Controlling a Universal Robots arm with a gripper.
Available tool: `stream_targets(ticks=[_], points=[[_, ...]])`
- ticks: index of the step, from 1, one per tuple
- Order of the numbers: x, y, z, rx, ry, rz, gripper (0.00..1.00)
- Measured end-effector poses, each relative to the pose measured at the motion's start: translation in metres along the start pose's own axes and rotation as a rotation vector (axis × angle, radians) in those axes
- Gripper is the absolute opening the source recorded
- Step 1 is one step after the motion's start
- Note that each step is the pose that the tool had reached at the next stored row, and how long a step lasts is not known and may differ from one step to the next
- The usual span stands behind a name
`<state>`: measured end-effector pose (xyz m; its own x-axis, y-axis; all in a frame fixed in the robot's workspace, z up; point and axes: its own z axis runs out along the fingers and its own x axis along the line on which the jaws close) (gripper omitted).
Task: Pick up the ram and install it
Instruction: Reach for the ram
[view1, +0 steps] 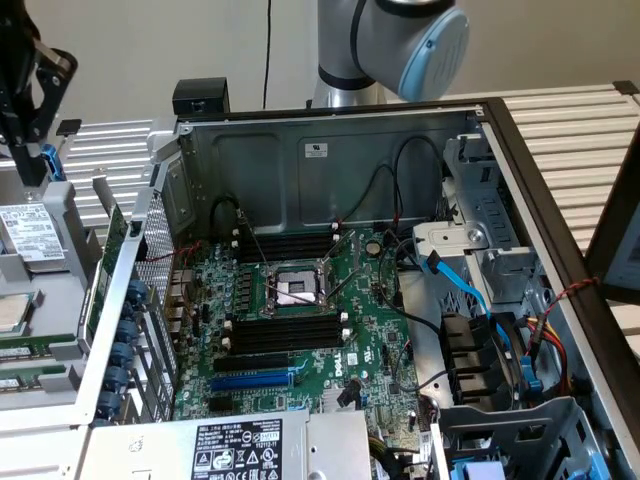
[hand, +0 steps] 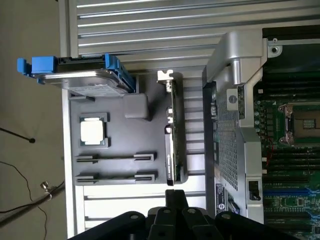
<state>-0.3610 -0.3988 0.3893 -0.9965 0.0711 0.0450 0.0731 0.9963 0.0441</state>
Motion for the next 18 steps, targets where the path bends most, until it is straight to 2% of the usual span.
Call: stream_targets(ticks=[7,8,10,15,18], points=[[0.032,-0.0023,0.0015,-0.0002,-0.0023,0.000,0.11],[0.041,-0.0030,0.0021,-0.0003,-0.0034,0.000,0.11],[0.050,-0.0037,0.0025,-0.0003,-0.0043,0.000,0.11],[0.070,-0.0051,0.0036,-0.0005,-0.0066,0.000,0.11],[0.078,-0.0057,0.0040,-0.0005,-0.0068,0.000,0.11]])
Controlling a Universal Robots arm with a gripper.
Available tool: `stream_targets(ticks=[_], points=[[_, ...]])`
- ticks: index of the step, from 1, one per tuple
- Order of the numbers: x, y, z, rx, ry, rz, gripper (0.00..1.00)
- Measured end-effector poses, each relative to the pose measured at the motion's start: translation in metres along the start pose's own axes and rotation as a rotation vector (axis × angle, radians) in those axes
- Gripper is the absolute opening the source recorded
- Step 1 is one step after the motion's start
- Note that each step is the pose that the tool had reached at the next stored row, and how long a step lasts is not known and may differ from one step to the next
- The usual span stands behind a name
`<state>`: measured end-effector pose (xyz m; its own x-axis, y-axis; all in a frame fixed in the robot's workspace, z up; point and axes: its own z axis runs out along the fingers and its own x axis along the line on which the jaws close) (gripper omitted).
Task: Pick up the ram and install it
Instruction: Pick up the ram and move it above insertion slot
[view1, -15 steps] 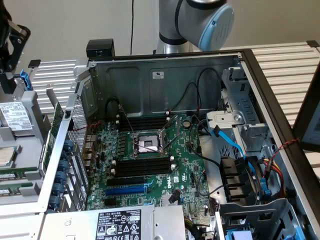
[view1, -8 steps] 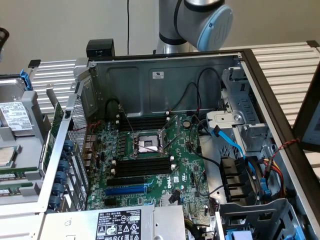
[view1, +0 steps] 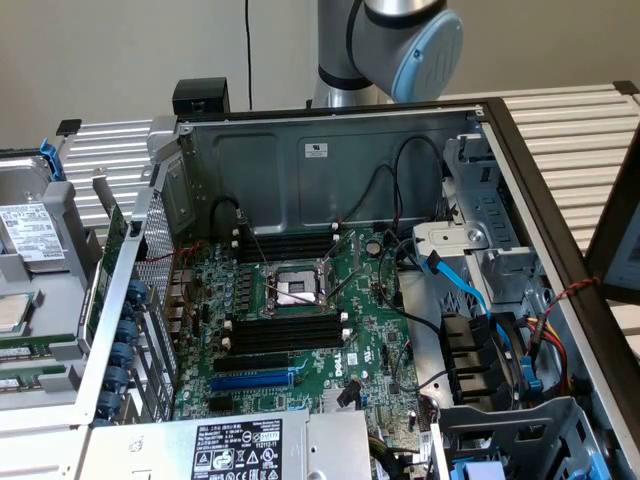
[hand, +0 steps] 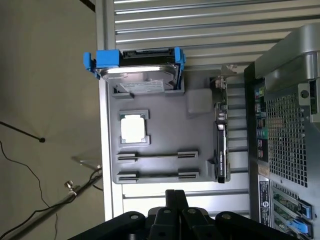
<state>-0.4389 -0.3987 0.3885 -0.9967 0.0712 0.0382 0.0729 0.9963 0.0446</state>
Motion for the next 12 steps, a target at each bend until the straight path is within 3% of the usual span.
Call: stream_targets(ticks=[6,12], points=[[0.0066,-0.0005,0.0005,0.0004,0.0001,-0.013,0.11],[0.0067,-0.0005,0.0015,0.0034,0.0048,-0.121,0.11]])
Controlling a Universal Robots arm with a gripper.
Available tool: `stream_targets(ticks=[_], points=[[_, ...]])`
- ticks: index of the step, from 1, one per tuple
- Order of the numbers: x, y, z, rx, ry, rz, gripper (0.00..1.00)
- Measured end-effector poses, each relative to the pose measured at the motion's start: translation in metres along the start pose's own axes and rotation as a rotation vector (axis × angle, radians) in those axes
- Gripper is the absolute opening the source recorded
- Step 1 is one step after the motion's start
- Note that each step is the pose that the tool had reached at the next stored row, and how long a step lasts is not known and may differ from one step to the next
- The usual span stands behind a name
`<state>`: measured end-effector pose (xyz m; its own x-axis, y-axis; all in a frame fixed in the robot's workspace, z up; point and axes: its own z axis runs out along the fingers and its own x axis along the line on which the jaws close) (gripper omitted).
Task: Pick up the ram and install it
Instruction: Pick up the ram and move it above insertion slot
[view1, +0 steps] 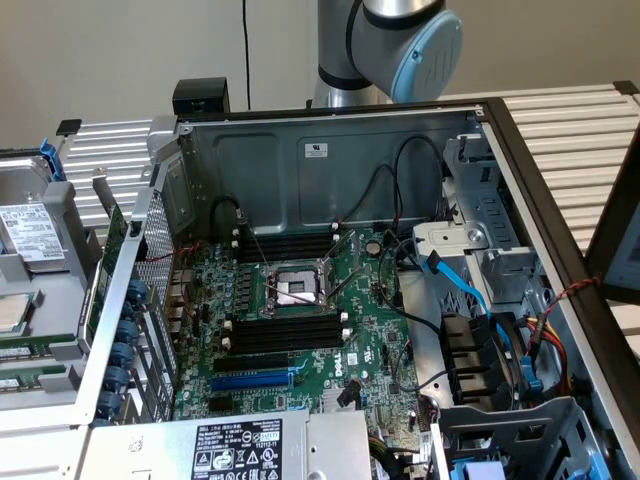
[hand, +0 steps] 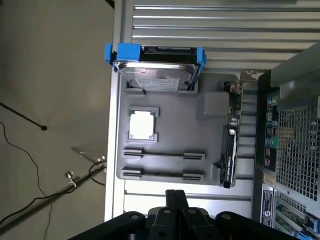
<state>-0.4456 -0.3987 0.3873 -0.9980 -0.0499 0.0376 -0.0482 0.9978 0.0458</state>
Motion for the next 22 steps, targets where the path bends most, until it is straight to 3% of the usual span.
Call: stream_targets(ticks=[22], points=[[0.0000,0.0000,0.0008,0.0149,0.0158,-0.399,0.11]])
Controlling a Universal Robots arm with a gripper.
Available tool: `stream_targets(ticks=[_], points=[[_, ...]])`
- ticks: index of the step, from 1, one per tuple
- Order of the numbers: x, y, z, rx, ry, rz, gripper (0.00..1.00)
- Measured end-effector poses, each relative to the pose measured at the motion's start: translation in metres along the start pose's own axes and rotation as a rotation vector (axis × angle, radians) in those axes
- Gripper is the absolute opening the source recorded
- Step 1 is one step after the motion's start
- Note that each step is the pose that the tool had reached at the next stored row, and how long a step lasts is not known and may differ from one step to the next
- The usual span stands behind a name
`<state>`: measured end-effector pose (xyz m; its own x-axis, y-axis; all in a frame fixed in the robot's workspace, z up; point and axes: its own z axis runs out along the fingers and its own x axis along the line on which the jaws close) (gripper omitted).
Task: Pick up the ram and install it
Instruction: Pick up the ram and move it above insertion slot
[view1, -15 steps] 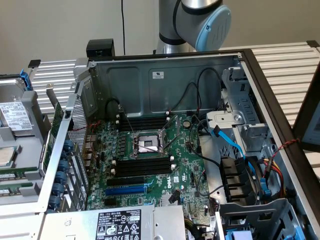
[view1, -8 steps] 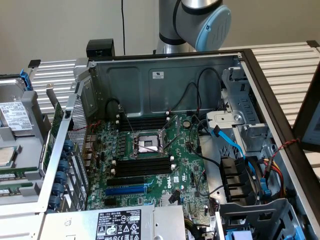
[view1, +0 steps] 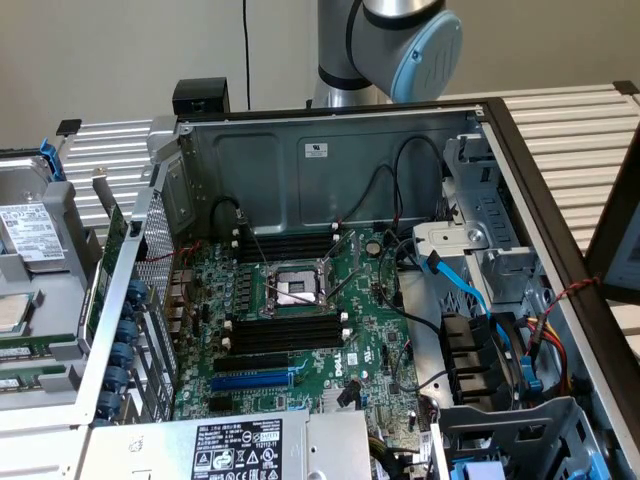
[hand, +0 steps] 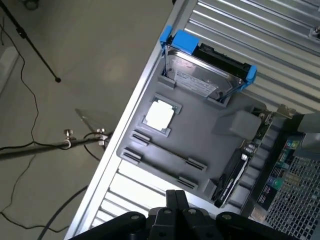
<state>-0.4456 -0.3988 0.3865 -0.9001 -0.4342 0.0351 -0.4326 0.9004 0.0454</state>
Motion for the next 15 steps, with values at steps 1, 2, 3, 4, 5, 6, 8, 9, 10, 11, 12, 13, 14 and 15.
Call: stream_targets(ticks=[1,2,3,4,5,6,8,9,10,11,12,13,14,15], points=[[0.0000,0.0000,0.0000,0.0007,0.0009,-0.019,0.11],[0.0000,0.0000,0.0001,0.0013,0.0016,-0.038,0.11],[0.0000,0.0000,0.0002,0.0020,0.0025,-0.056,0.11],[0.0000,0.0000,0.0002,0.0026,0.0032,-0.072,0.11],[0.0000,0.0000,0.0003,0.0033,0.0040,-0.092,0.11],[0.0000,0.0000,0.0004,0.0040,0.0047,-0.110,0.11],[0.0000,0.0000,0.0006,0.0053,0.0062,-0.146,0.11],[0.0000,0.0000,0.0006,0.0060,0.0070,-0.163,0.11],[0.0000,0.0000,0.0007,0.0067,0.0077,-0.181,0.11],[0.0000,0.0000,0.0007,0.0073,0.0086,-0.199,0.11],[0.0000,0.0000,0.0008,0.0079,0.0094,-0.217,0.11],[0.0000,-0.0001,0.0009,0.0086,0.0102,-0.235,0.11],[0.0000,0.0000,0.0010,0.0093,0.0109,-0.254,0.11],[0.0000,-0.0001,0.0011,0.0099,0.0117,-0.272,0.11]])
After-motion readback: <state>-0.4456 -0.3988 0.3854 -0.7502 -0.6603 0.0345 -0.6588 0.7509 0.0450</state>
